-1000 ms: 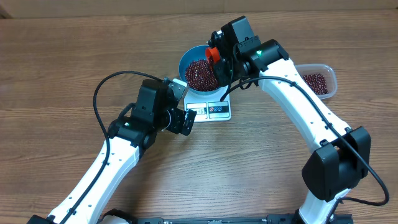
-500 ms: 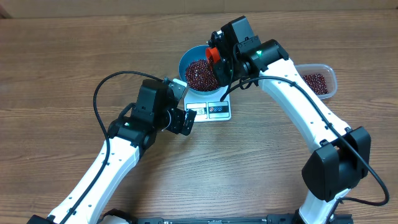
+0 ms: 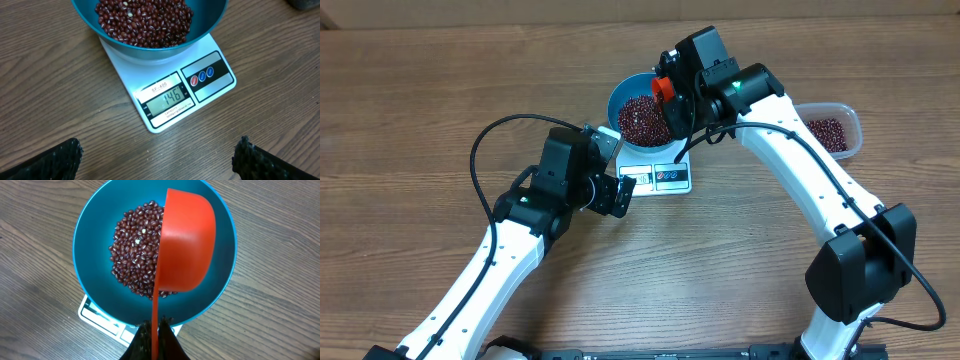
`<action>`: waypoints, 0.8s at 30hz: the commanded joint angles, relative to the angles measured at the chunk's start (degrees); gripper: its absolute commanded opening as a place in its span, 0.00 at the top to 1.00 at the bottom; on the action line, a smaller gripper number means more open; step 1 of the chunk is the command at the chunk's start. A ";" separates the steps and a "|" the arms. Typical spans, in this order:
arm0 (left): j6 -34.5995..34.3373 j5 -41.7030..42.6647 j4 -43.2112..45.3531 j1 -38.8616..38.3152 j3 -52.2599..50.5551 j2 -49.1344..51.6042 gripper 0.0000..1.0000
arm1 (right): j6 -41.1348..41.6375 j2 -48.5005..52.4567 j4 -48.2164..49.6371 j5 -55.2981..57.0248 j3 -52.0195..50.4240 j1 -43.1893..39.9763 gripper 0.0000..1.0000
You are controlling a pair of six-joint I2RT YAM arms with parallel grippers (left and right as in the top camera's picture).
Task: Scoop item into bowl and weigh 150g on scale
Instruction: 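Tilt the scoop over the bowl to add beans until 150 g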
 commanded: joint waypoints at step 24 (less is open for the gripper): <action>-0.52 -0.13 0.17 -0.13 -0.52 -1.11 0.00 | -1.70 -2.14 -0.52 -3.61 1.90 -0.37 0.96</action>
